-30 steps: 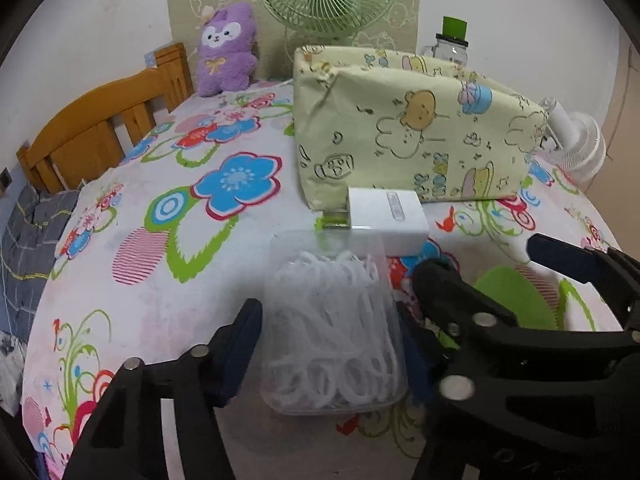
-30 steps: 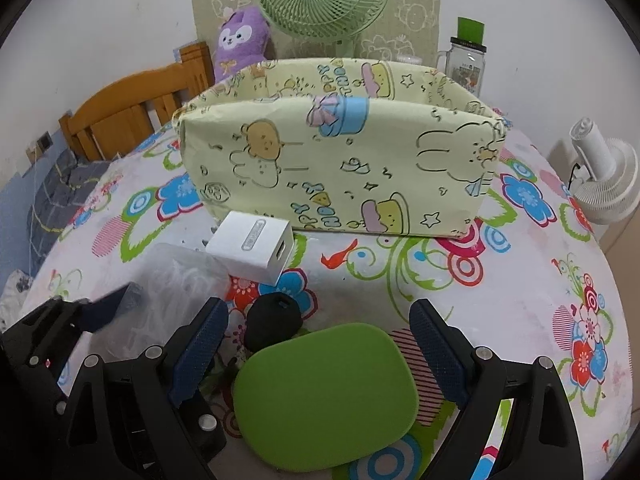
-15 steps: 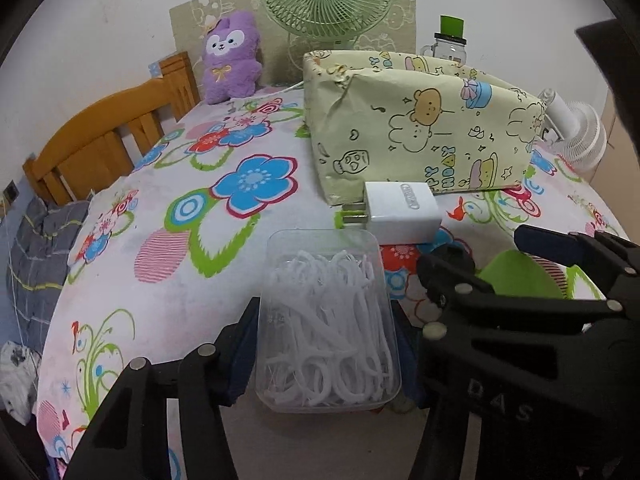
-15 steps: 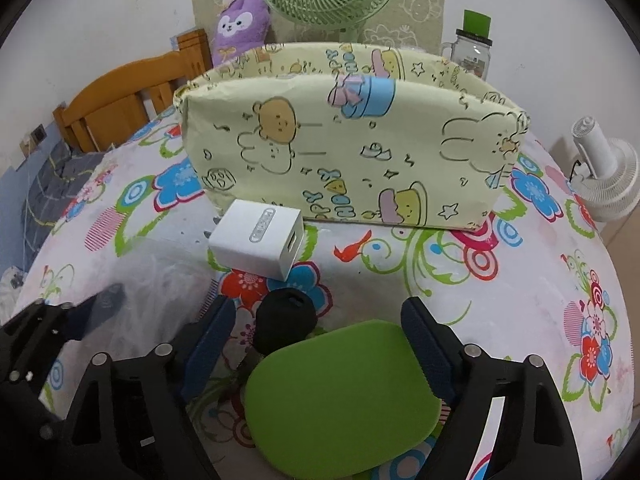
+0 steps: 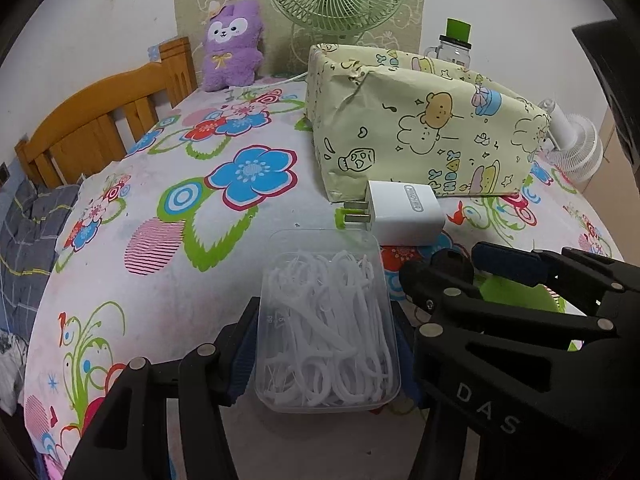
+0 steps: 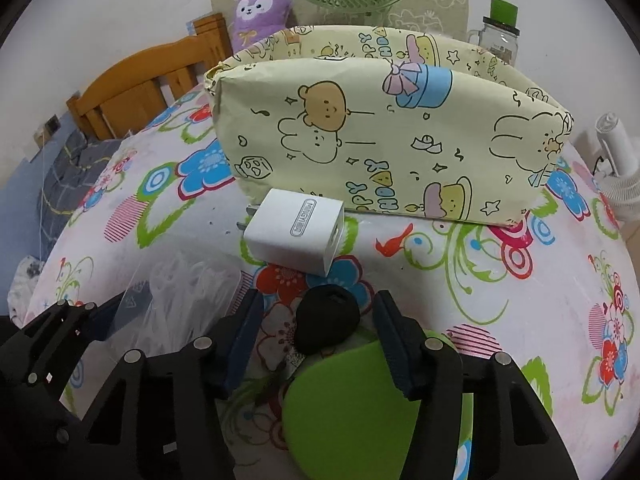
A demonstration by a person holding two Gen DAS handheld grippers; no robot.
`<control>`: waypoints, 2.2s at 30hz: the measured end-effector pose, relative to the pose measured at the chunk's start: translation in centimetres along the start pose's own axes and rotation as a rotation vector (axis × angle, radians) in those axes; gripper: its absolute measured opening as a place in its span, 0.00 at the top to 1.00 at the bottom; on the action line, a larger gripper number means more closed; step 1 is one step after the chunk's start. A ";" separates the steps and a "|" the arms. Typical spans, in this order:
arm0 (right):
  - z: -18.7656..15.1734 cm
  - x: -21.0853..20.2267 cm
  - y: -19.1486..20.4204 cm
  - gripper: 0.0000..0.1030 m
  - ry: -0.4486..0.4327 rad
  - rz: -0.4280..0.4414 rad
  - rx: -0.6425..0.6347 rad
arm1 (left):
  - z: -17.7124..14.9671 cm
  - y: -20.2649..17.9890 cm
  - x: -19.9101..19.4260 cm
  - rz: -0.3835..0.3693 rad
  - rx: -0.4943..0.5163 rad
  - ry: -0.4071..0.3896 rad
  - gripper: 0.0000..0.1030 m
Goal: Organize rigid objects
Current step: 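Grasp the black key with the right tool while the left tool holds the floss box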
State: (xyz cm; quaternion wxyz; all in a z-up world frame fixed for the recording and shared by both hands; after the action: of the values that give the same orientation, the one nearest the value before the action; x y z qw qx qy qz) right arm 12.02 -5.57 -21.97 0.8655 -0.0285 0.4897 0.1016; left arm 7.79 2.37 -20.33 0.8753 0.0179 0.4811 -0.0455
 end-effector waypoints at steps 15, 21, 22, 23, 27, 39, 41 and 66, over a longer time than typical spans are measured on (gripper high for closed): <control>-0.2 -0.7 0.6 0.77 -0.014 0.016 -0.021 | 0.1 0.0 -0.3 -0.012 -0.013 0.012 0.41; -0.5 -0.8 0.7 0.73 -0.006 0.022 -0.034 | -0.4 0.1 -0.5 0.017 -0.001 0.007 0.41; -0.5 -0.8 0.8 0.71 -0.004 0.023 -0.036 | -0.5 0.2 -0.6 0.023 0.003 0.006 0.41; -0.6 -0.8 0.8 0.68 -0.002 0.023 -0.037 | -0.6 0.2 -0.6 0.026 0.004 0.006 0.41; -0.7 -0.7 1.0 0.57 0.009 0.010 -0.034 | -0.9 0.8 -0.7 0.025 0.000 0.009 0.41; -0.6 -0.3 1.4 0.55 0.030 0.011 -0.049 | -1.1 1.2 -0.6 -0.001 0.014 0.003 0.40; -0.6 -0.3 1.4 0.56 0.032 0.008 -0.049 | -1.1 1.2 -0.6 0.000 0.022 0.000 0.40; -0.6 -3.0 1.3 0.70 -0.028 0.010 -0.052 | -0.3 0.1 -2.6 -0.002 0.046 -0.028 0.41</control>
State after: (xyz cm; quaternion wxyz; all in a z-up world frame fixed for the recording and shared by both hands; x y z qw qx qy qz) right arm 9.74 -4.81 -19.67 0.8707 -0.0470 0.4749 0.1189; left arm 6.12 2.63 -18.30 0.8813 0.0367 0.4677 -0.0577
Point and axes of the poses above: each gripper's, at about its wrist camera, not at the fingertips, and x roughly the way its jaws point, y to its left, z to its top, the point moved 2 cm from there along x, roughly the way its jaws point, and after that the axes turned 7 degrees about y, right-handed, at the moved point
